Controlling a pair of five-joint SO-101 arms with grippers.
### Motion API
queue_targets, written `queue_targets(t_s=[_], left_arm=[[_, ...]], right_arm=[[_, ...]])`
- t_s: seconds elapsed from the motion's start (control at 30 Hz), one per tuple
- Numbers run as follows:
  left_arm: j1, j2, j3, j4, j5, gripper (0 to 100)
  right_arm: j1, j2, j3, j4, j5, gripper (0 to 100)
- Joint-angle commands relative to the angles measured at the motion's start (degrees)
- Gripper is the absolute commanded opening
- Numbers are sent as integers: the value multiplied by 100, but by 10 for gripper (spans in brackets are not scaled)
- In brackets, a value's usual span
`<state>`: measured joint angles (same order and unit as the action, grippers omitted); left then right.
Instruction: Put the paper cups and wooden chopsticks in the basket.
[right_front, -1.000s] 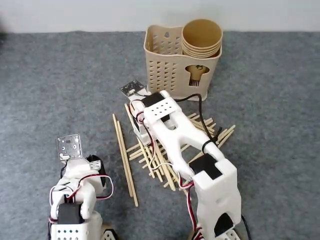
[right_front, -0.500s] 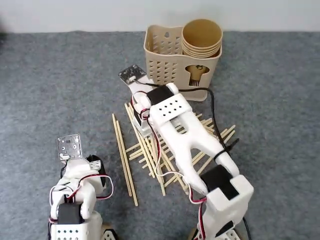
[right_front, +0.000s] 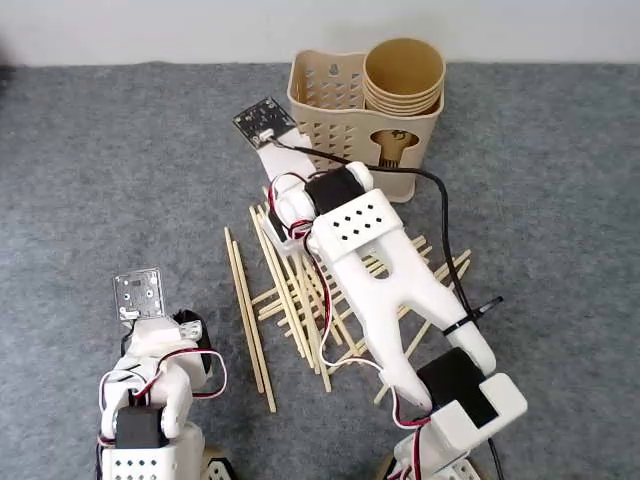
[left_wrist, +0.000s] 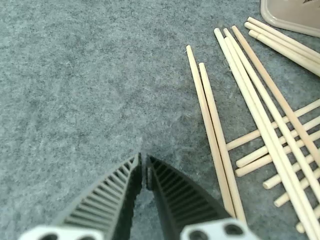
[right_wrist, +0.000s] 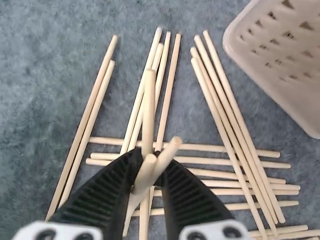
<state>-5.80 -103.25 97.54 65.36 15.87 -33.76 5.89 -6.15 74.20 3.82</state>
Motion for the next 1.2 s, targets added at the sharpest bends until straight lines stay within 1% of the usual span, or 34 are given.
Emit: queue_targets(t_s=[0.0, 0.23, 0.4, 0.53, 0.67, 0.83, 1.17], left_arm=[[-9, -79, -110, 18, -26, 14], [-9, -79, -110, 18, -26, 14], [-9, -79, -110, 18, -26, 14], [-9, -79, -110, 18, -26, 14], [-9, -79, -110, 18, -26, 14], [-9, -79, -110, 18, -26, 14], [-9, -79, -110, 18, -26, 14]], right_arm=[[40, -110, 44, -215, 35, 9], [66, 892, 97, -409, 26, 17], [22, 1385, 88, -453, 26, 95], [31, 1437, 88, -382, 26, 97], [-40, 1437, 79, -84, 0, 97], [-136, 1473, 88, 171, -369, 100], [-497, 1499, 97, -22, -396, 102]])
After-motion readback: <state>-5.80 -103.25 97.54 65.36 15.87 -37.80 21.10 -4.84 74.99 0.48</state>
